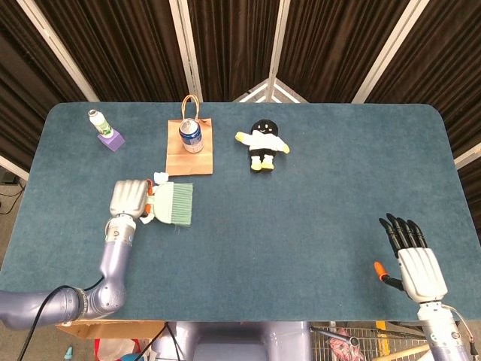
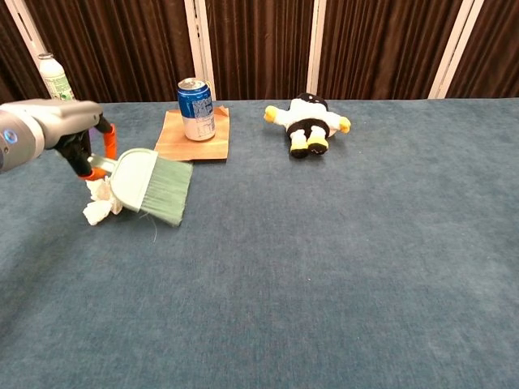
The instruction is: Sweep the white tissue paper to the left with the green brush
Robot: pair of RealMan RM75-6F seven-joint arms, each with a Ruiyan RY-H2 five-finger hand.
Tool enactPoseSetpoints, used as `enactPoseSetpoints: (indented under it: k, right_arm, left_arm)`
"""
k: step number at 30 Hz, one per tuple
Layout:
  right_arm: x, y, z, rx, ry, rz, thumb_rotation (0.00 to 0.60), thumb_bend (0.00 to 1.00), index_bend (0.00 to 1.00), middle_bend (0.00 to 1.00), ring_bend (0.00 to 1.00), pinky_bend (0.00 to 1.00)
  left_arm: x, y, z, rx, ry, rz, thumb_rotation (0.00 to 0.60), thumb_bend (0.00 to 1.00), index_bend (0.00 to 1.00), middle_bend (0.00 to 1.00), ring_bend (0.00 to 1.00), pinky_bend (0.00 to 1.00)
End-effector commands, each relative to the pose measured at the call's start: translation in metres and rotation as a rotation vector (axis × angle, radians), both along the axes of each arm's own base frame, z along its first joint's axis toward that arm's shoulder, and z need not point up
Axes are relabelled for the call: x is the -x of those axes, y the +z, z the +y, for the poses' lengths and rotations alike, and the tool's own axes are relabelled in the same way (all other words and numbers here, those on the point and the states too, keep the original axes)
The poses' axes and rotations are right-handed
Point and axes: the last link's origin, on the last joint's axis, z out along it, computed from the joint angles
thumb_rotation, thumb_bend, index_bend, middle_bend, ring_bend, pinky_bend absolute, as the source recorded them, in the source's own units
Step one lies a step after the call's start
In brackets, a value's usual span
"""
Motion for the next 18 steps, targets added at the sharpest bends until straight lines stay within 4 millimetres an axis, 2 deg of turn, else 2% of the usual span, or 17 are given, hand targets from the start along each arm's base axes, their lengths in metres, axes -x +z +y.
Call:
enactPoseSetpoints:
  k: [1,7,12,15,18]
  right_arm:
    - [0.000,0.000,0.000,0.000,-0.001,0.000,0.600,0.34,0.00,0.00,0.00,0.00]
    - [0.000,-0.001,0.001,-0.003,0.000,0.006,0.600,0.34,0.00,0.00,0.00,0.00]
    - [-0.001,-0.002,0.002,-0.003,0.000,0.013,0.600,0.34,0.00,0.00,0.00,0.00]
    - [-0.001,-0.002,0.001,-0.001,-0.001,0.014,0.600,0.34,0.00,0.00,0.00,0.00]
    - [-0.001,-0.002,0.001,-0.001,-0.001,0.014,0.600,0.34,0.00,0.00,0.00,0.00]
  left_arm:
    - [0.022,0.006,-0.007,0.018,0.069,0.063,0.600,0.77,0.80,1.00,1.00,1.00]
    - [0.068,0.039,-0.011,-0.032,0.149,0.116,0.600,0.77,0.80,1.00,1.00,1.00]
    - [0.112,0.083,-0.014,-0.104,0.204,0.184,0.600,0.77,0.80,1.00,1.00,1.00]
    - [0.127,0.114,-0.011,-0.187,0.225,0.163,0.600,0.77,0.80,1.00,1.00,1.00]
    - [0.132,0.139,-0.007,-0.267,0.220,0.109,0.600,0.77,0.80,1.00,1.00,1.00]
